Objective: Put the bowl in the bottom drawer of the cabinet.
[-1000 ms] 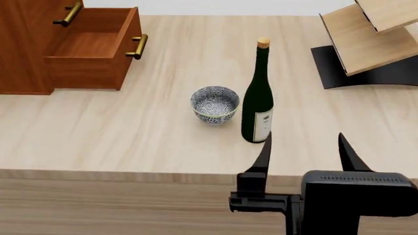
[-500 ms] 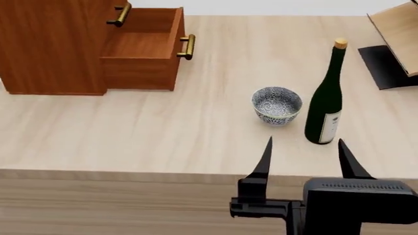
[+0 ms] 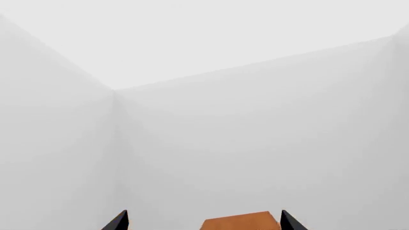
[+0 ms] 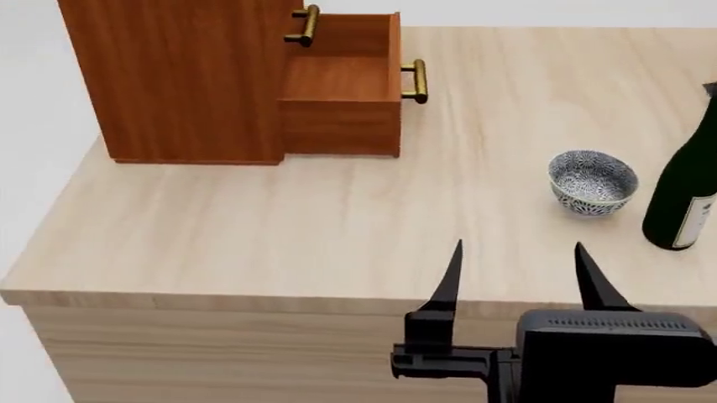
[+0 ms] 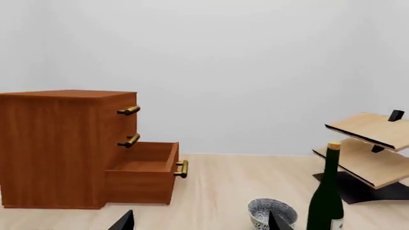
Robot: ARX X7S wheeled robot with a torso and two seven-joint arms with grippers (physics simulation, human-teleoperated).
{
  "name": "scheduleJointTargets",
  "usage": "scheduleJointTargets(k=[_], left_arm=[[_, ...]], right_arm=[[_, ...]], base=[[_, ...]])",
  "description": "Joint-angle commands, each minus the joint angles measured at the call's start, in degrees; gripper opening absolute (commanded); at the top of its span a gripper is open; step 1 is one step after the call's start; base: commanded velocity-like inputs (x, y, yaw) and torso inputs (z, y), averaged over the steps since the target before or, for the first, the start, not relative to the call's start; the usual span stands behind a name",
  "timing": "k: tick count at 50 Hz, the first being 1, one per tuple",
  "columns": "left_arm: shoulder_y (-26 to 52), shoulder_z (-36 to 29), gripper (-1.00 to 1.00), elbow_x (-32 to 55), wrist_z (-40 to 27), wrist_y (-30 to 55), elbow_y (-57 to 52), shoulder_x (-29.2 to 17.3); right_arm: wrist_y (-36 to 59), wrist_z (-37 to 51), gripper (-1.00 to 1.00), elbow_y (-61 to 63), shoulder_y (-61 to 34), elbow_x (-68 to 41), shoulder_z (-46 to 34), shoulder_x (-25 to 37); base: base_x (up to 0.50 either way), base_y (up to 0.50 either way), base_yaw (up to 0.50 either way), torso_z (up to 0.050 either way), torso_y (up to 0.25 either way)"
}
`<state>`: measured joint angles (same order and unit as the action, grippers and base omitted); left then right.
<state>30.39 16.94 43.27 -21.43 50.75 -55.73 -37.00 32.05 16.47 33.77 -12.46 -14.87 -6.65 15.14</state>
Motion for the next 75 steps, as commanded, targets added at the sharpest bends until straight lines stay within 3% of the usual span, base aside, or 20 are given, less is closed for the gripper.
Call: scheduleJointTargets(k=[1,16,36,75], left_arm=[[-0.2,-0.6,1.00,0.1,-0.4,-0.5,0.1,-0.2],[-0.2,-1.3,1.00,0.4,-1.0,-0.8,0.1,-0.8],[-0.1,-1.6,1.00,1.3,-1.9,-1.1,0.1,-1.3],[0.1,-1.6,1.00,3.0,-2.7,-3.0,0.7,-1.8]], right_arm=[[-0.6,0.1,1.00,-0.2,0.4,-0.3,-0.1,0.3],[-1.4,0.2,1.00,-0.6,0.7,-0.9,0.0,0.2],[-1.4,0.9,1.00,0.4,1.3,-2.3,0.8,0.5],[-1.5,1.5,1.00,0.2,0.8,-3.2,0.2,1.2]], base=[[0.00,0.50,0.00,0.000,0.000],[0.00,0.48,0.00,0.000,0.000],[0.00,0.00,0.00,0.000,0.000],[0.33,0.00,0.00,0.000,0.000]])
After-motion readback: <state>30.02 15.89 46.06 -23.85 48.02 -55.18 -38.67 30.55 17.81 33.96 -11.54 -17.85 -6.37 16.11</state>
